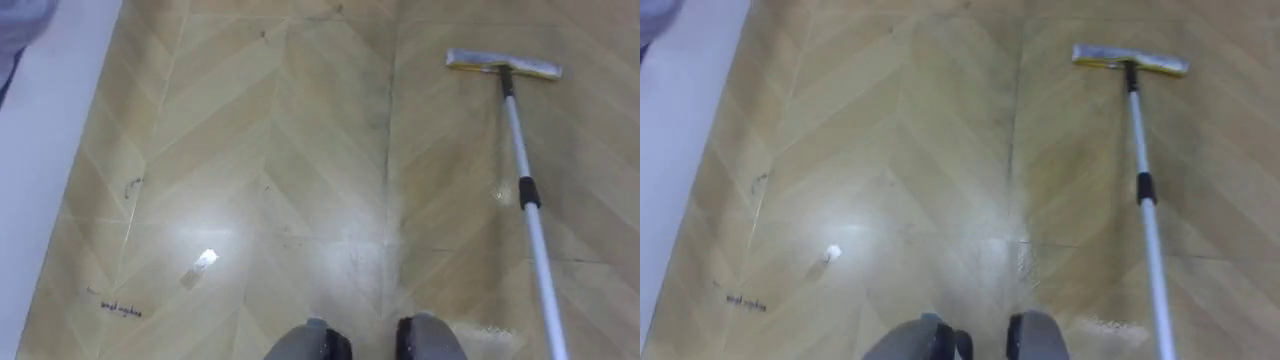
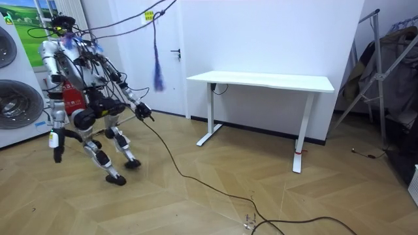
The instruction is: Mop floor
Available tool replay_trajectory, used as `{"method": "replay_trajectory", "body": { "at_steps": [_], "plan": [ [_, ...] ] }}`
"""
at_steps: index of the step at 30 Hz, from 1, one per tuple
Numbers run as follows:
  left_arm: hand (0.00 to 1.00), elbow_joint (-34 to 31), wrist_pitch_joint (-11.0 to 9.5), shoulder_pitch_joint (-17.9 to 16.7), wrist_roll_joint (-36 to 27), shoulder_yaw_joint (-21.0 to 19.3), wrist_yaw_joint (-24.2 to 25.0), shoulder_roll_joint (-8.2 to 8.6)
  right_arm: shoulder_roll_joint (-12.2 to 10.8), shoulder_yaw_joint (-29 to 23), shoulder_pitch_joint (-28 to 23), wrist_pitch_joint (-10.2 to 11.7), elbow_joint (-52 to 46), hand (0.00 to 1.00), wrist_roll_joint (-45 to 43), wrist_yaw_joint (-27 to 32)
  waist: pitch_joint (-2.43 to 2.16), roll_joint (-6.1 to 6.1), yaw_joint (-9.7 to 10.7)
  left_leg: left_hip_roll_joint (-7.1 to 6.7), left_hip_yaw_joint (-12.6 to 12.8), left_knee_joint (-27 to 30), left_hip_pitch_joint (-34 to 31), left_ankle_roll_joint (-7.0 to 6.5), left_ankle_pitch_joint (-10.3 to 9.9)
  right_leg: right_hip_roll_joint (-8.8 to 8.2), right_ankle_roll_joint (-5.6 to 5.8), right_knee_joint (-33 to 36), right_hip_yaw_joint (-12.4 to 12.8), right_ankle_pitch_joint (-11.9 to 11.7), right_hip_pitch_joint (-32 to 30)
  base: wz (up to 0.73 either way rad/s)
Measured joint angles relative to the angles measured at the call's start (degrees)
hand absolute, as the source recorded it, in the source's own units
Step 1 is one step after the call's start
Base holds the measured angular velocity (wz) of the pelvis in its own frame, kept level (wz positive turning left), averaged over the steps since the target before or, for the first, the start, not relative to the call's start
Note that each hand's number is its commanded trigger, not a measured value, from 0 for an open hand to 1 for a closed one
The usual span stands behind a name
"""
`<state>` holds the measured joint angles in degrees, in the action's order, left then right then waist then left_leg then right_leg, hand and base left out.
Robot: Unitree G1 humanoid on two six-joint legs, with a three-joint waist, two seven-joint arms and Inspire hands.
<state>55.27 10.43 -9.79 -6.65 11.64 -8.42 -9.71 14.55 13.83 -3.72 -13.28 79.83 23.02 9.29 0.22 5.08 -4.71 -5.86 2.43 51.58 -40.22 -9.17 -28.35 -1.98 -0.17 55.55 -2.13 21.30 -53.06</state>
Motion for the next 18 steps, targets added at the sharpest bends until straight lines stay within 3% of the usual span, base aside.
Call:
{"method": "replay_trajectory", "body": {
  "at_steps": [1, 2, 4, 5, 6, 7, 8, 10, 11, 12, 13, 14, 15, 16, 17, 18],
  "plan": [
    [0.0, 0.01, 0.24, -0.26, -0.04, 0.03, 0.0, 0.1, -0.27, -0.33, 0.76, -0.66, -0.17, 1.0, -0.43, -0.02, 0.01, -0.04, -0.01, -0.11, -0.1, -0.18, 1.01, 0.1, -0.63, 0.14, -0.42, -2.56, -0.51, -0.62, 0.2, -0.26],
    [0.0, 0.13, 1.03, -0.69, -0.54, 0.0, -0.07, 0.24, -0.34, -1.01, 2.01, -1.86, -0.12, 1.0, -0.86, 0.14, 0.19, -0.21, 0.01, -0.81, -0.94, 0.19, 2.71, 0.4, -2.12, 0.05, -1.6, -4.94, -1.69, -2.09, 0.86, -0.11],
    [0.0, 0.41, 2.1, -0.81, -1.55, 0.11, -0.55, 0.16, 0.31, -1.22, 5.34, -3.43, 0.34, 1.0, -0.99, 0.78, 0.51, -0.5, -0.38, -1.07, -1.51, 2.99, 3.67, 1.99, -4.05, -0.45, -2.64, -2.69, -2.37, -1.81, 1.99, -0.03],
    [0.0, 0.43, 2.2, -0.88, -2.8, 0.06, -1.44, 0.01, 1.23, -1.3, 8.84, -4.31, 0.57, 1.0, -1.05, 0.93, 0.82, -1.01, -0.74, -0.76, -0.91, 8.68, 2.03, 4.2, -3.15, -1.1, -2.86, -0.22, -2.83, -0.44, 2.05, -0.08],
    [0.0, 0.34, 2.21, -0.91, -3.53, 0.23, -2.37, -0.08, 2.18, -1.3, 12.95, -4.49, 0.75, 1.0, -1.42, 1.26, 1.16, -1.65, -1.59, 0.57, 0.38, 16.2, -1.17, 8.67, -0.09, -0.87, -3.37, 2.03, -2.64, 1.09, 1.82, -0.12],
    [0.0, 0.19, 2.27, -0.97, -4.12, 0.32, -2.7, -0.12, 2.73, -1.29, 14.98, -4.46, 0.66, 1.0, -1.85, 1.37, 1.31, -1.99, -2.19, 1.46, 1.28, 19.66, -2.7, 9.86, 2.06, -0.71, -3.5, 2.93, -2.55, 1.8, 1.78, -0.17],
    [0.0, -0.17, 2.18, -1.1, -5.27, 0.54, -3.08, -0.3, 3.65, -1.14, 19.01, -4.23, 0.21, 1.0, -1.97, 1.41, 1.68, -2.78, -3.35, 2.55, 2.21, 25.69, -6.12, 10.27, 6.8, -0.39, -4.46, 4.51, -2.25, 3.01, 1.78, -0.06],
    [0.0, -0.17, 1.98, -1.1, -5.28, 0.49, -3.79, -0.44, 3.79, -0.46, 23.98, -2.83, -0.7, 1.0, -1.45, 1.26, 1.95, -4.4, -4.73, 4.71, 2.19, 26.45, -11.81, 9.14, 6.86, 0.29, -4.77, 5.54, -2.16, 4.68, 1.93, -0.07],
    [0.0, -0.15, 1.94, -1.2, -5.01, 0.46, -3.82, -0.56, 4.39, -0.36, 26.11, -1.46, -1.79, 1.0, -0.31, 0.94, 1.78, -5.35, -6.39, 6.53, 2.18, 22.17, -15.3, 8.72, 6.35, 0.48, -4.73, 5.29, -2.18, 4.79, 2.45, -0.22],
    [0.0, -0.1, 2.05, -1.58, -5.04, 0.45, -3.64, -0.55, 4.16, -0.17, 28.17, -0.4, -2.32, 1.0, 0.81, 0.06, 2.02, -6.35, -7.42, 7.4, 1.99, 14.7, -16.95, 8.9, 6.53, 0.52, -4.61, 4.35, -2.35, 5.46, 4.02, -0.17],
    [0.0, -0.15, 2.05, -1.91, -5.01, 0.46, -3.41, -0.53, 4.09, -0.13, 28.79, -0.36, -2.48, 1.0, 1.36, -0.39, 2.03, -6.46, -7.6, 7.82, 1.88, 10.32, -17.23, 9.12, 7.08, 0.53, -4.35, 3.84, -2.51, 6.0, 5.13, 0.07],
    [0.0, -0.18, 2.0, -2.43, -5.03, 0.57, -3.08, -0.59, 4.09, -0.06, 28.91, -0.33, -2.44, 1.0, 2.47, -0.89, 1.97, -6.49, -7.78, 8.4, 1.98, 2.9, -16.83, 7.98, 10.3, 0.23, -3.44, 2.9, -2.83, 7.61, 7.8, 0.34],
    [0.0, -0.18, 2.03, -2.79, -5.01, 0.54, -2.81, -0.69, 4.11, 0.0, 27.53, -0.33, -2.18, 1.0, 3.86, -1.43, 1.67, -6.87, -7.58, 7.76, 2.49, 1.38, -15.4, 6.52, 12.19, -0.95, -2.13, 2.36, -2.99, 9.44, 10.36, 0.45],
    [0.0, -0.25, 2.02, -2.75, -4.89, 0.55, -2.42, -0.73, 4.21, 0.01, 26.37, -0.32, -2.18, 1.0, 4.41, -1.68, 1.52, -6.9, -7.37, 7.6, 3.09, 1.15, -14.44, 5.19, 12.18, -1.32, -1.32, 1.78, -3.08, 10.06, 11.74, 0.64],
    [0.0, -0.21, 1.95, -2.25, -4.84, 0.49, -1.6, -0.72, 4.65, 0.08, 23.74, -0.27, -2.0, 1.0, 5.69, -2.25, 1.44, -6.52, -6.56, 6.76, 3.64, 1.13, -12.77, 3.53, 11.16, -2.04, -0.42, 0.85, -2.62, 10.84, 13.89, 0.62],
    [0.0, -0.14, 1.55, -1.52, -4.45, 0.48, -0.85, -0.64, 5.55, 0.12, 20.77, -0.02, -1.05, 1.0, 6.83, -3.21, 1.43, -6.37, -6.51, 5.4, 3.76, 1.2, -11.54, 2.32, 9.98, -2.39, 0.56, 2.69, -1.93, 10.16, 14.36, 0.56]
  ]
}}
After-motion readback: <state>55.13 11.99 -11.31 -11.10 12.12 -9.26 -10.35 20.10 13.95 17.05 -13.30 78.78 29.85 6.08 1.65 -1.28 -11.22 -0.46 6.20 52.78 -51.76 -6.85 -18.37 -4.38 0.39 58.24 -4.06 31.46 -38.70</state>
